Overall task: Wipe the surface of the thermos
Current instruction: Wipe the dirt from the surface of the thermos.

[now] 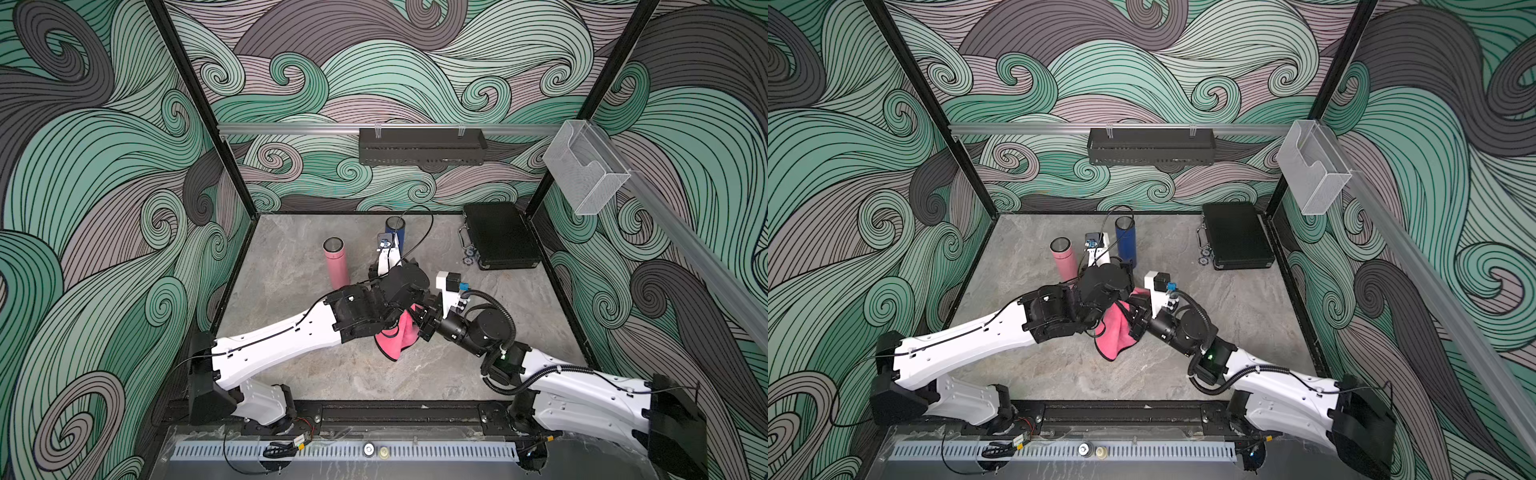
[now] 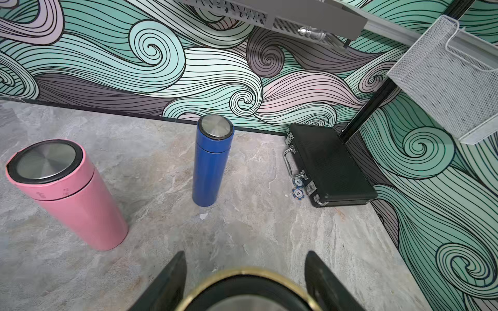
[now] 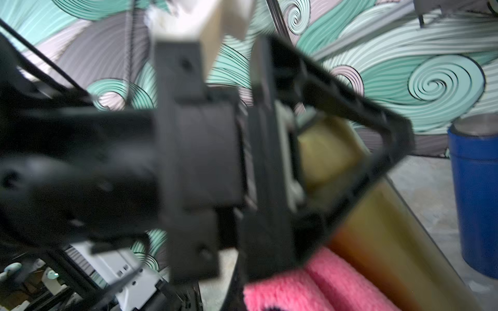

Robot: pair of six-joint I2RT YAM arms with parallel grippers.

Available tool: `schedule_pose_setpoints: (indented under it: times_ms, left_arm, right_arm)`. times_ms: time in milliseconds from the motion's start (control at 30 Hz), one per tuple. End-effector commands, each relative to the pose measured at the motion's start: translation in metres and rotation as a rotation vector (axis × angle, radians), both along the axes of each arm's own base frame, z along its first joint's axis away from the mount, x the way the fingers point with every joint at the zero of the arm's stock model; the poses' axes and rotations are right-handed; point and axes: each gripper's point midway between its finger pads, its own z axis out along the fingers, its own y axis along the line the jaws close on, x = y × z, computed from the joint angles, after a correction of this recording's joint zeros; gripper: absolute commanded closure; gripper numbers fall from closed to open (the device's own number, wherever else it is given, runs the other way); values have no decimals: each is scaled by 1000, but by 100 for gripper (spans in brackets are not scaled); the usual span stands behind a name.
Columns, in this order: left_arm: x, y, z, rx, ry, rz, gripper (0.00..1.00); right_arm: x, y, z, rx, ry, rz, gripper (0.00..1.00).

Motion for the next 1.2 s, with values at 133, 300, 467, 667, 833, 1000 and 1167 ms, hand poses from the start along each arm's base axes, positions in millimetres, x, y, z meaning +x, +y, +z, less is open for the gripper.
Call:
schedule_pose_setpoints:
  times_ms: [133, 300, 467, 667, 833, 1000, 1167]
  left_arm:
    - [-3, -6, 15, -35, -13, -12, 100]
    - [-4, -1, 21, -52, -21, -5, 100]
    - [-4, 8, 24, -84, -22, 40, 100]
    - [-9, 31, 13, -265, 55, 201, 100]
    - [-15, 51, 9, -368, 117, 332, 100]
    - [-17, 57, 12, -382, 119, 355, 100]
    - [-20, 72, 15, -411, 104, 401, 100]
  right_arm:
    - [12, 8, -23, -38, 16, -34, 100]
    - [17, 2, -76, -90, 89, -72, 100]
    - [14, 3, -69, -74, 73, -57, 100]
    - [5, 20, -17, -15, -41, -19, 100]
    - [7, 35, 8, 24, -102, -9, 100]
    - [21, 43, -21, -23, -74, -48, 100]
    - [30, 31, -61, -58, -44, -127, 100]
